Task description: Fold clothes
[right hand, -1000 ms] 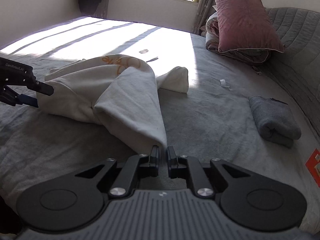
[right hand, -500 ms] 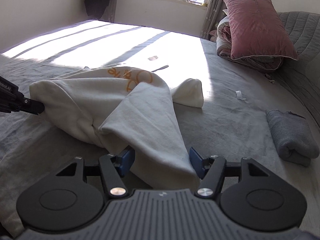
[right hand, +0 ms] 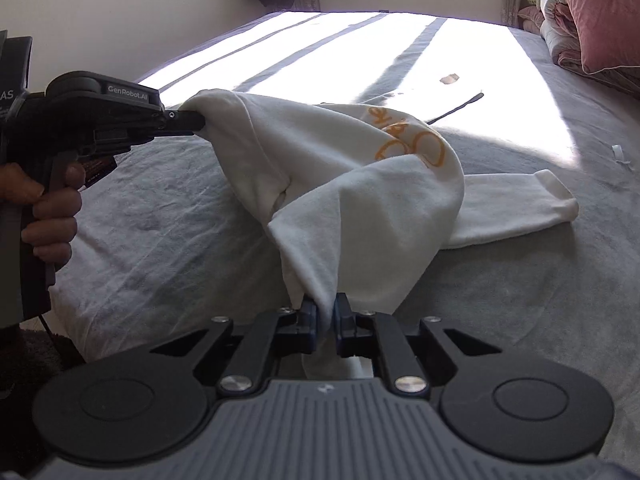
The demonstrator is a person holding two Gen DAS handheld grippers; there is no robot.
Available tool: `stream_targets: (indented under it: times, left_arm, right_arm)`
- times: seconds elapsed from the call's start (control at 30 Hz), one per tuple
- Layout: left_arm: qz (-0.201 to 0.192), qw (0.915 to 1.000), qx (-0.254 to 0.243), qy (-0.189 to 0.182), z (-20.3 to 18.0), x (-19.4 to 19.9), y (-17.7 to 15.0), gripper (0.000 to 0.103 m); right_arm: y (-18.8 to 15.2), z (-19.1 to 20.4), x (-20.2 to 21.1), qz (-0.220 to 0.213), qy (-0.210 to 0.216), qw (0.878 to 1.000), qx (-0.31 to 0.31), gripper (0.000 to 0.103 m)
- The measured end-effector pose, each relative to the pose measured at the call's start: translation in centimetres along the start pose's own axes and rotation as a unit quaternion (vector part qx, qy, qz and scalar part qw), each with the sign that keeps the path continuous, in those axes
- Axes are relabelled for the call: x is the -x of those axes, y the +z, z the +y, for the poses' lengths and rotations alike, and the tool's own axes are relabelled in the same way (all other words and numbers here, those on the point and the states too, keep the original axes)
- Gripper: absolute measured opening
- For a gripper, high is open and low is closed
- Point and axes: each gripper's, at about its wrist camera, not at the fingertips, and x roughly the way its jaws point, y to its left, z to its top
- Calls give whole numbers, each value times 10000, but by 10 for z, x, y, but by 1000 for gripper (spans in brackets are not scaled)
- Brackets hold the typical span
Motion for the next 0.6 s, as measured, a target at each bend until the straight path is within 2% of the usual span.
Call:
stream_targets:
  times: [0.13,0.2,0.3,0.4,0.43,0.47,0.53,0.6]
  left_arm:
    - [-349,9989,-1,306,11,9,15,1]
    - [-330,9977,-99,590,14,9,19,1]
    - [133,9950,-41,988,30,-5,18,1]
    - [695,9915,341,1048,55,-21,11,2]
    - [790,9909,332,1034,60,-25,10,3]
    - [800,9908,293,1051,62,-26,11,4]
    - [789,9907,264,1073,66,-27,10,4]
    - [854,9908,372,979,72,-27,11,15]
  right_arm:
    - [8,24,-7,58,499,9987,80,12]
    - [12,35,-11,93,703,9973,170,12]
    - [18,46,-17,138,847,9956,380,12]
    - [27,46,-24,211,916,9947,418,18]
    - [30,44,-25,225,922,9946,415,20]
    - [33,40,-27,213,883,9951,394,24]
    - [40,34,-29,176,797,9960,364,50]
    - [46,28,-29,106,707,9966,406,52]
